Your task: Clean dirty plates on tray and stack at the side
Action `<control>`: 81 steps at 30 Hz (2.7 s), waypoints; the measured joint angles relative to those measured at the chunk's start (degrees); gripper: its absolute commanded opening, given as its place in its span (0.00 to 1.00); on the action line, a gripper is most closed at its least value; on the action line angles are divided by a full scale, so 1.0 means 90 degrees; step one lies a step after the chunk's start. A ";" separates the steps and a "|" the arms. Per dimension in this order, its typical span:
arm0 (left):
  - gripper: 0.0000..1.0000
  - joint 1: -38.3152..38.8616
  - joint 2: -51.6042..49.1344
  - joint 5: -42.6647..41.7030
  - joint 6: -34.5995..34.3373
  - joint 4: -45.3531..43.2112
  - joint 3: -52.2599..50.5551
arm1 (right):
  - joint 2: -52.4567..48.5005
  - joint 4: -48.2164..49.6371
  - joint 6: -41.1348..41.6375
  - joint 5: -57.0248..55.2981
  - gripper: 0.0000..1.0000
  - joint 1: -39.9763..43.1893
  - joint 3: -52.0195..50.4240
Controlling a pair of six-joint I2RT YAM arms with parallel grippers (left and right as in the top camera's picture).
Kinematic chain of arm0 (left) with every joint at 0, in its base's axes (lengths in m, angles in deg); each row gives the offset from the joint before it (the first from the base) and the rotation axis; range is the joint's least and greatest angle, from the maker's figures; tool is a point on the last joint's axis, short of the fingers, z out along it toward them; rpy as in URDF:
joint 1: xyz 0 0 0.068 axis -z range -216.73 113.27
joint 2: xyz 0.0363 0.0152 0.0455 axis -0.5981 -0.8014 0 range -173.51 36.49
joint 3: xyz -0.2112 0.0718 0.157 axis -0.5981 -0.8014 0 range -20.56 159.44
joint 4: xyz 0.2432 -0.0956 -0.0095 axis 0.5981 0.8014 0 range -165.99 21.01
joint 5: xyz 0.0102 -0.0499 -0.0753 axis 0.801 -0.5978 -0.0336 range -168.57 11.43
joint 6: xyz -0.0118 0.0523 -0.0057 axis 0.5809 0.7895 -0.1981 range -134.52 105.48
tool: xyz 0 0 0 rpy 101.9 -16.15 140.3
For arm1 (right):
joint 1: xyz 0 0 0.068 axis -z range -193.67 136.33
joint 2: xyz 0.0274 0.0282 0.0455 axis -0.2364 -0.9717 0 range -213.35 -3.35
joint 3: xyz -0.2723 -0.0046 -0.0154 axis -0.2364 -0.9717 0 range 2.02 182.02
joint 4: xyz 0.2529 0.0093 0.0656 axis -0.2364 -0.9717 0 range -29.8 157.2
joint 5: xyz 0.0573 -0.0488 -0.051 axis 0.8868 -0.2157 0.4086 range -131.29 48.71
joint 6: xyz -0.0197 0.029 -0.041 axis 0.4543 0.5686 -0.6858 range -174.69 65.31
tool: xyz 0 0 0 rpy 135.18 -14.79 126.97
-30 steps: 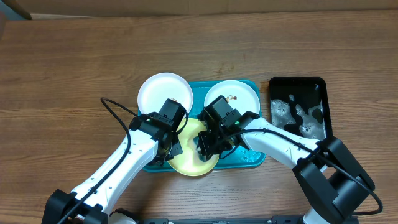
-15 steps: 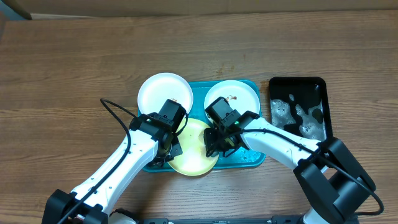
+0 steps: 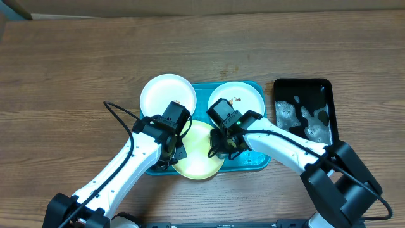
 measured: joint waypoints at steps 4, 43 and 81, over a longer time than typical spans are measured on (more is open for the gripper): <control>0.04 0.0000 0.0000 0.0087 -0.0019 0.0085 0.0000 | 0.0350 -0.0117 0.0039 -0.0282 0.04 0.0010 0.0049; 0.04 0.1639 0.1134 0.5020 0.1282 0.0712 0.1477 | 0.1394 -0.2176 -0.2523 -0.0073 0.04 0.4328 0.0153; 0.04 0.3084 -0.0367 0.7783 0.2562 0.0092 0.1484 | 0.1394 -0.2178 -0.2594 -0.0034 0.04 0.4328 0.0151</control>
